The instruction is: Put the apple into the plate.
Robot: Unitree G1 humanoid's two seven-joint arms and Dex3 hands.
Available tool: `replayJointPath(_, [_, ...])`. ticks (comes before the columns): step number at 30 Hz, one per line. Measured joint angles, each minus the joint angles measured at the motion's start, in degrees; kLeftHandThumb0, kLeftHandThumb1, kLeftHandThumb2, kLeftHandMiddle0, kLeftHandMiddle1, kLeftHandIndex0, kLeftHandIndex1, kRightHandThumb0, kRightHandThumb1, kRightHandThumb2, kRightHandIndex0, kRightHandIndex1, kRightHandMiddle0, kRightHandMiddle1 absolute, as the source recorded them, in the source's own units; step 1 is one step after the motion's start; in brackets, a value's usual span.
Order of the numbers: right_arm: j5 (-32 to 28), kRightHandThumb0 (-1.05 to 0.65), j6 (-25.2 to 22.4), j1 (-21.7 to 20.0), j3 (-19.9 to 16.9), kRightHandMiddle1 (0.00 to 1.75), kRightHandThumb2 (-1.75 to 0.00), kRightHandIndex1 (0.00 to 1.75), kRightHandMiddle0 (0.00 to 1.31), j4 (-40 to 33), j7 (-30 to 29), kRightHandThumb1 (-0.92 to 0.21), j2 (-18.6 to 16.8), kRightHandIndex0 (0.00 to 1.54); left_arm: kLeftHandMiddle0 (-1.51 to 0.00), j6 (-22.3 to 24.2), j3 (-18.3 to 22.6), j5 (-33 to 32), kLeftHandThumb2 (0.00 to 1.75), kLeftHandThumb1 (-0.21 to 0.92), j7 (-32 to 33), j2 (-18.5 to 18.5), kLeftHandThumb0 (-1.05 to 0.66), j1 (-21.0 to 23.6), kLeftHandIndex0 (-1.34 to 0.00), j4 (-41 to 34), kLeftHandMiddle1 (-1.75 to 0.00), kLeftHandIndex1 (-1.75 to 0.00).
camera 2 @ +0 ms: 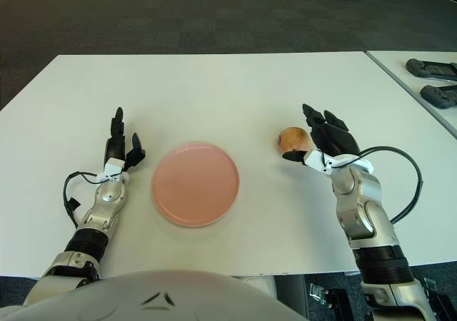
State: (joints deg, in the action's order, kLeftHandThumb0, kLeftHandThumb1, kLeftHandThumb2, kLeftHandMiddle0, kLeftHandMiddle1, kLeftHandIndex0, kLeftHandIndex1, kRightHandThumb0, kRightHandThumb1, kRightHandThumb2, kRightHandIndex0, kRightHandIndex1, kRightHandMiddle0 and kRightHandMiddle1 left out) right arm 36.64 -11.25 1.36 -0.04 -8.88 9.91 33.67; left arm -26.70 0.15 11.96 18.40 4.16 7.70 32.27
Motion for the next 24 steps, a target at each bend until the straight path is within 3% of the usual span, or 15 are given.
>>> replayJointPath(24, [1.0,-1.05,-1.5,-0.1,1.2,0.00,-0.13,0.00,0.00,-1.2,1.0,-0.92,0.4,0.00,-0.12,-0.4,0.7,-0.3,0.98,0.92,0.0,0.2,-0.78,0.6,0.00,1.1,-0.01,-0.17])
